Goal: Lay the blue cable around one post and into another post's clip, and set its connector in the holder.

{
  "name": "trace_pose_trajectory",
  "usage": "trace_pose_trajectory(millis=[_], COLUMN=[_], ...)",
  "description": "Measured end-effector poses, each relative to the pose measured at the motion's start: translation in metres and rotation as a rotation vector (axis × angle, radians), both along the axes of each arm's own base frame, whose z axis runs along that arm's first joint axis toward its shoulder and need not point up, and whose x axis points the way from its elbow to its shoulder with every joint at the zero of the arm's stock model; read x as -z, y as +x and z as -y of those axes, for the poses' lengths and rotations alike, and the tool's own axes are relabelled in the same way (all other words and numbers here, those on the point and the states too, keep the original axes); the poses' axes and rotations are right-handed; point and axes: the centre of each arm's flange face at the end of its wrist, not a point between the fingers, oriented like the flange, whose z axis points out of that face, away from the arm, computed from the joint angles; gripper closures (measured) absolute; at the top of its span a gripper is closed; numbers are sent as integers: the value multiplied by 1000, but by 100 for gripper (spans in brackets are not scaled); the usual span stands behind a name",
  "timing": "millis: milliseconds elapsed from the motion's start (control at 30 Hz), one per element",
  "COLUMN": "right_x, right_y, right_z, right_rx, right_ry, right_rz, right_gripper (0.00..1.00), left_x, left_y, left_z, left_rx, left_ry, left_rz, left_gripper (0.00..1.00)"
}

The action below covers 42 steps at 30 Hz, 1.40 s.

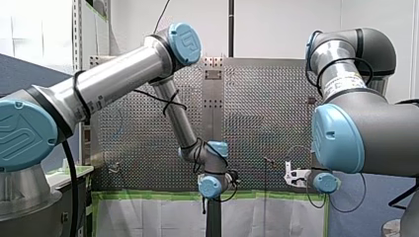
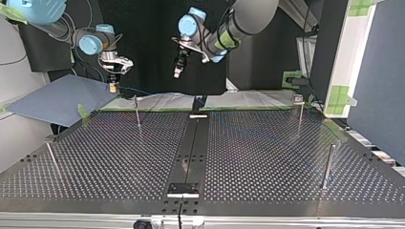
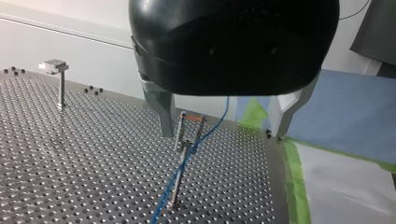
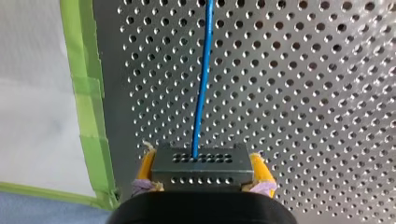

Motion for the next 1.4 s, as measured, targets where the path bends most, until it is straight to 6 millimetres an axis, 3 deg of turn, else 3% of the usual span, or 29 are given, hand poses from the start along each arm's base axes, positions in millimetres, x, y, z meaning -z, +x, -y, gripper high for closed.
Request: trace_pose_trajectory(millis=[133,433,800,1233,1400], right_x=[0,-1,-1,-1,-1], right_y=[3,5,6,9,11], right_z=[-1,-1,-1,-2,-3], right_rx=[-19,-29,-30,-35,-39], right_ry=[-2,-4,-7,-6,-7], right_rz=[3,9,12,13,13], right_gripper=[100,100,100,100,100], left_x=[6,-10,-15,-34,-30], left_y=[5,25,35,63,70], left_z=[4,19,17,28,24], left_rx=[-9,-62,-121,-144,-160], left_ry=[-11,28,124,130,146], left_rz=[18,76,117,159,154], left_gripper=[0,0,0,0,0])
